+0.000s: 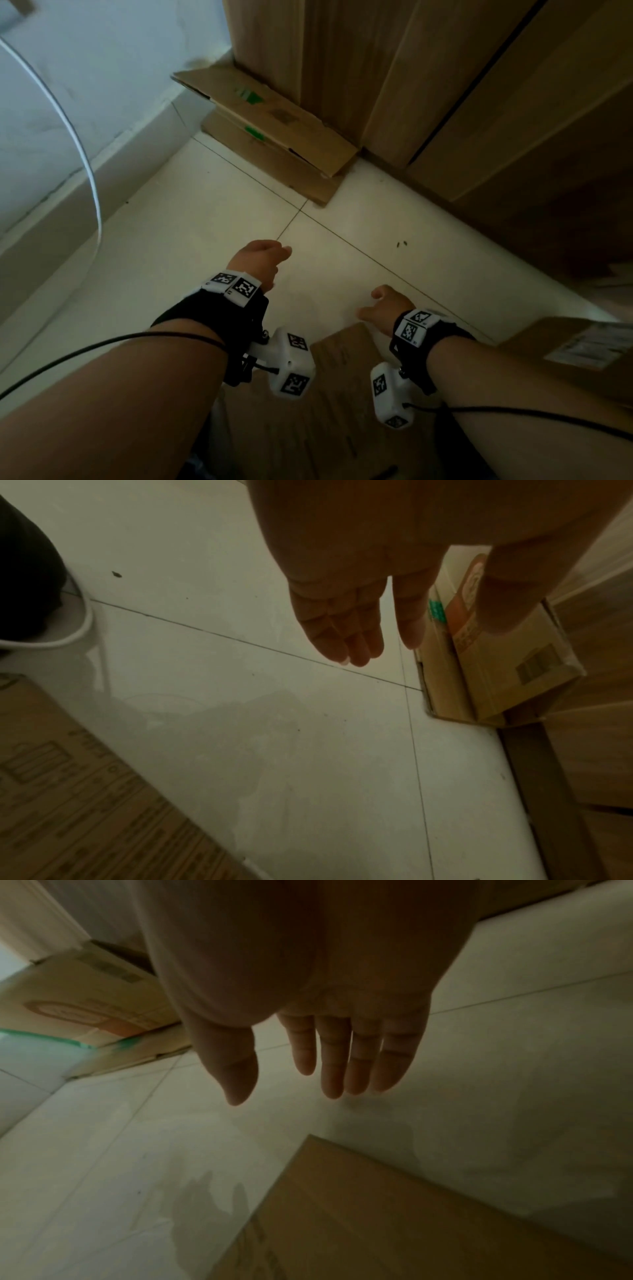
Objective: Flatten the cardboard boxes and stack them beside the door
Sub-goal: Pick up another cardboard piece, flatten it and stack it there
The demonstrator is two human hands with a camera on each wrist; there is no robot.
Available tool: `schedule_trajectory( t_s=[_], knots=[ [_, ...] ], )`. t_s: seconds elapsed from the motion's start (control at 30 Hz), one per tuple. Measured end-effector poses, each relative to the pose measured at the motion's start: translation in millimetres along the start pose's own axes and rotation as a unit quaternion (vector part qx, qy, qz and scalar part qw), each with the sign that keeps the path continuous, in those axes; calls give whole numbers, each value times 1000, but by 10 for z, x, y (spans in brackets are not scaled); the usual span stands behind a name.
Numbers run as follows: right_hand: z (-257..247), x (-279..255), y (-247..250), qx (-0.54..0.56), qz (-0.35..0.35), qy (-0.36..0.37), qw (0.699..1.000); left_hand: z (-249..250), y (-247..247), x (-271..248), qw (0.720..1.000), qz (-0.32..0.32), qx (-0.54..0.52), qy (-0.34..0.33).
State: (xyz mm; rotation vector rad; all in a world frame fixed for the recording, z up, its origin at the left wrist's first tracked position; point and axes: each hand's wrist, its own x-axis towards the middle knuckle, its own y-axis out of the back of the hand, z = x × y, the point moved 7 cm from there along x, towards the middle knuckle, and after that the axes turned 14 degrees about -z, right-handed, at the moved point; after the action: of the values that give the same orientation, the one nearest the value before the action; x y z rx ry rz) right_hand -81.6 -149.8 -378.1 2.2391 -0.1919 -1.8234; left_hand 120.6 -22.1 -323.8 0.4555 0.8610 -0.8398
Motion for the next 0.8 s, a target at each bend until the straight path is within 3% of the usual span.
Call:
schedule_trajectory(
  t_s=[0.53,0.8],
  knots=[
    [98,0,-422,-74,-106,-31,991,-238,68,64,999,-9,28,20],
    [-281,-190,-99,7,-50,59,997,-38,151,-127,997,3,82,1]
  ],
)
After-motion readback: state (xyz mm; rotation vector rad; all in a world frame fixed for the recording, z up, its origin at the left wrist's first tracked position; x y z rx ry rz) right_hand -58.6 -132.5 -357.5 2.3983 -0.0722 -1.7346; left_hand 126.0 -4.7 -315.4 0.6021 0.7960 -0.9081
